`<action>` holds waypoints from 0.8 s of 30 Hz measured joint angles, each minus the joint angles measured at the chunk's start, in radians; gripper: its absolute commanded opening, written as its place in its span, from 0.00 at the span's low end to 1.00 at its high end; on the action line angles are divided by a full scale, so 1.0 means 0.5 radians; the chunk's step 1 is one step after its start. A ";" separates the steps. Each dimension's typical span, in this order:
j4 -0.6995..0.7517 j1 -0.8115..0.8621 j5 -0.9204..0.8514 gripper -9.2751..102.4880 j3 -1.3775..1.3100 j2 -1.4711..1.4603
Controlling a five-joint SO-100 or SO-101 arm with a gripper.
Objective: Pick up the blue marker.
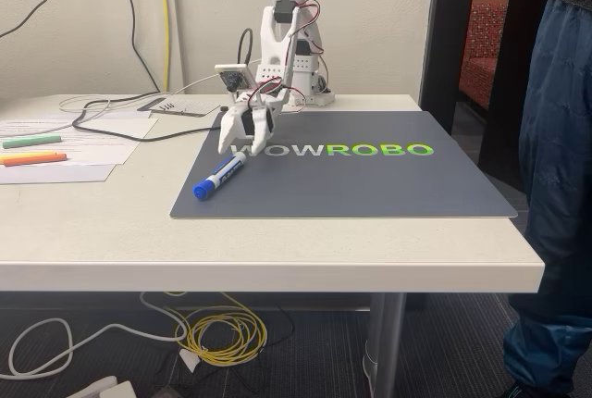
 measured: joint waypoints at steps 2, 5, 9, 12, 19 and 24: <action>0.147 0.000 -0.028 0.38 0.000 0.058; 0.322 0.000 -0.064 0.38 -0.009 0.086; 0.436 0.012 -0.107 0.38 -0.098 0.083; 0.451 0.021 -0.147 0.38 -0.212 0.015; 0.476 0.025 -0.193 0.38 -0.359 -0.074; 0.485 0.043 -0.239 0.38 -0.457 -0.156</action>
